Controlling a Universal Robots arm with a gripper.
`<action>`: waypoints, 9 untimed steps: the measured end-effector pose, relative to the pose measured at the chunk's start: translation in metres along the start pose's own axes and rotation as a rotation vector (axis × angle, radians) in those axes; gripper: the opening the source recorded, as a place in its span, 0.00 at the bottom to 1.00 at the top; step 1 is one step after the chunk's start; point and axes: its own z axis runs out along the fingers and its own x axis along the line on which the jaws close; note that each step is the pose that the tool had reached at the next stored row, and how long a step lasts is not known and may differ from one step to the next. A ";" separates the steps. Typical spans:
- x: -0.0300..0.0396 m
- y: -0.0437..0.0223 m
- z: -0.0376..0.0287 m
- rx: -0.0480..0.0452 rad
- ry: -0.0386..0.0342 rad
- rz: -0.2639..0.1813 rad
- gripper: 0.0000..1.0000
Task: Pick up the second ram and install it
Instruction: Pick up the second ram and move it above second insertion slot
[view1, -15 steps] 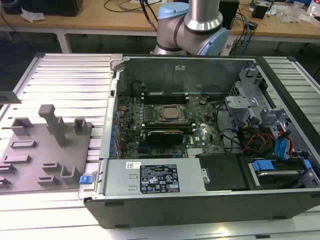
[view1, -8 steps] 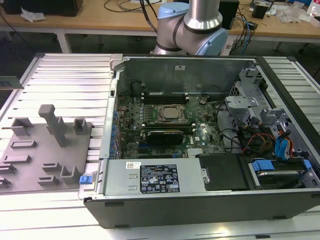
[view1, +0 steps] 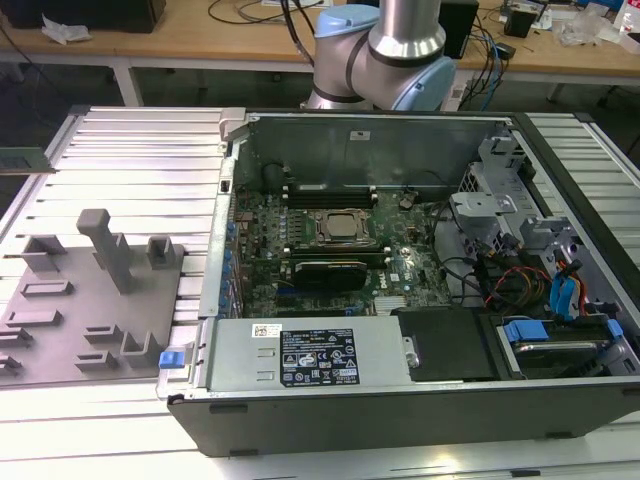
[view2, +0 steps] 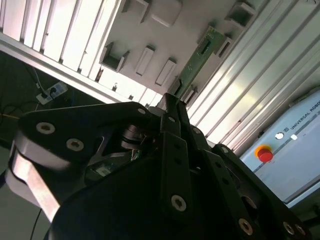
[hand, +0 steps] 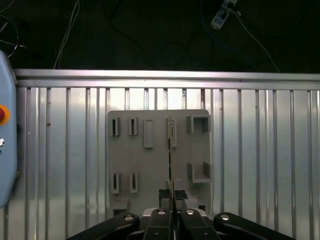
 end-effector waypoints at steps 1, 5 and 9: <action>0.0000 -0.0074 -0.0002 0.0001 -0.0001 0.000 0.13; 0.0000 -0.0253 -0.0010 0.0002 -0.0001 0.000 0.13; -0.0002 -0.0435 -0.0018 0.0002 -0.0001 0.000 0.13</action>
